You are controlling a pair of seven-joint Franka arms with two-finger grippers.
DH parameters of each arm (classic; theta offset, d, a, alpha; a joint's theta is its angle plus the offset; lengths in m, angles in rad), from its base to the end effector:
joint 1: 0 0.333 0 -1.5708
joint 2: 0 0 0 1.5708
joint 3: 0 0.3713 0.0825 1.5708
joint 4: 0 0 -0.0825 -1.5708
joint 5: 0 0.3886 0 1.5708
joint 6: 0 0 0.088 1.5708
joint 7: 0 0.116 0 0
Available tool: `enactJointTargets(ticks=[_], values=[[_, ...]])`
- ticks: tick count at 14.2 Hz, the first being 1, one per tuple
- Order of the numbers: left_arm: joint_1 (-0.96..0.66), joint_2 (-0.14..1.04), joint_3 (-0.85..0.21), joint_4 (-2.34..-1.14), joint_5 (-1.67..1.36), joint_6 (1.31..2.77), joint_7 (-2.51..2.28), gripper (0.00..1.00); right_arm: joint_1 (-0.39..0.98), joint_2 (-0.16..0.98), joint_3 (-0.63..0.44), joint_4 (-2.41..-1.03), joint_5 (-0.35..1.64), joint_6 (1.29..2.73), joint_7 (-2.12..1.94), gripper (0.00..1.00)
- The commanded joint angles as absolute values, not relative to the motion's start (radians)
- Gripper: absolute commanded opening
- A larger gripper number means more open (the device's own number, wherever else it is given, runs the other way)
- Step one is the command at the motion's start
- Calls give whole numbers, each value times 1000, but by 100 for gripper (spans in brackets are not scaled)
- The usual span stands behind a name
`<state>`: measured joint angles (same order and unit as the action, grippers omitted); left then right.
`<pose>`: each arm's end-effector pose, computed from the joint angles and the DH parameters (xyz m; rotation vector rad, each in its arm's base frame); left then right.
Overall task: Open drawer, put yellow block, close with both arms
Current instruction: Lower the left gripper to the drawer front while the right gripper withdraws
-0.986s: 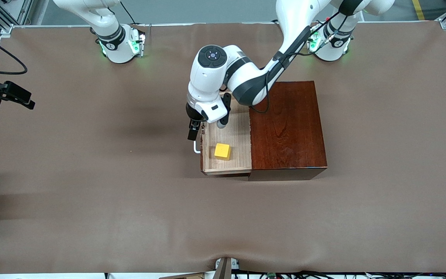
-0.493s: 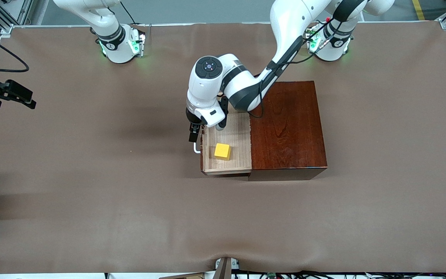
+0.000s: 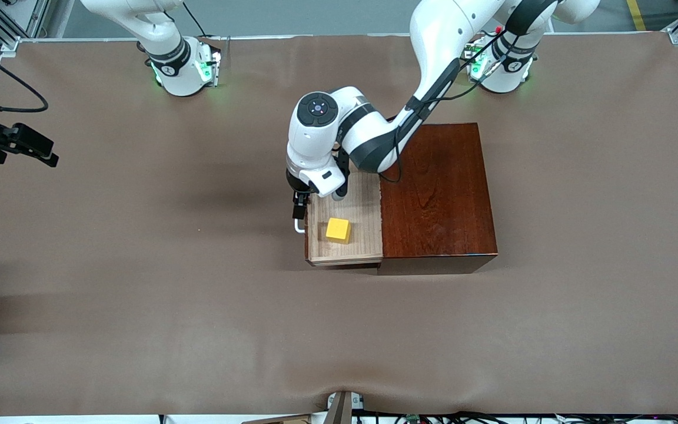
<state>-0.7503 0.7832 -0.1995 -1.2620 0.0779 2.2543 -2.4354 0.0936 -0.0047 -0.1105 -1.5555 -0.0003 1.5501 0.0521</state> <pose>0.5142 -0.6309 0.3463 2.1243 2.0104 -0.1387 0.5555 -0.0096 0.6789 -3.1395 0.1084 0.0012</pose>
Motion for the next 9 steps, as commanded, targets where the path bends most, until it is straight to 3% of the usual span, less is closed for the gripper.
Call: enactJointTargets(ticks=[1,9], values=[[-761,804,-186,-1221,101,2183,-2499,100,83,-9,-109,-1549,-3,1540,26,100],[-764,776,-133,-1221,113,2045,-2500,100,78,-9,-112,-1548,-3,1540,28,100]])
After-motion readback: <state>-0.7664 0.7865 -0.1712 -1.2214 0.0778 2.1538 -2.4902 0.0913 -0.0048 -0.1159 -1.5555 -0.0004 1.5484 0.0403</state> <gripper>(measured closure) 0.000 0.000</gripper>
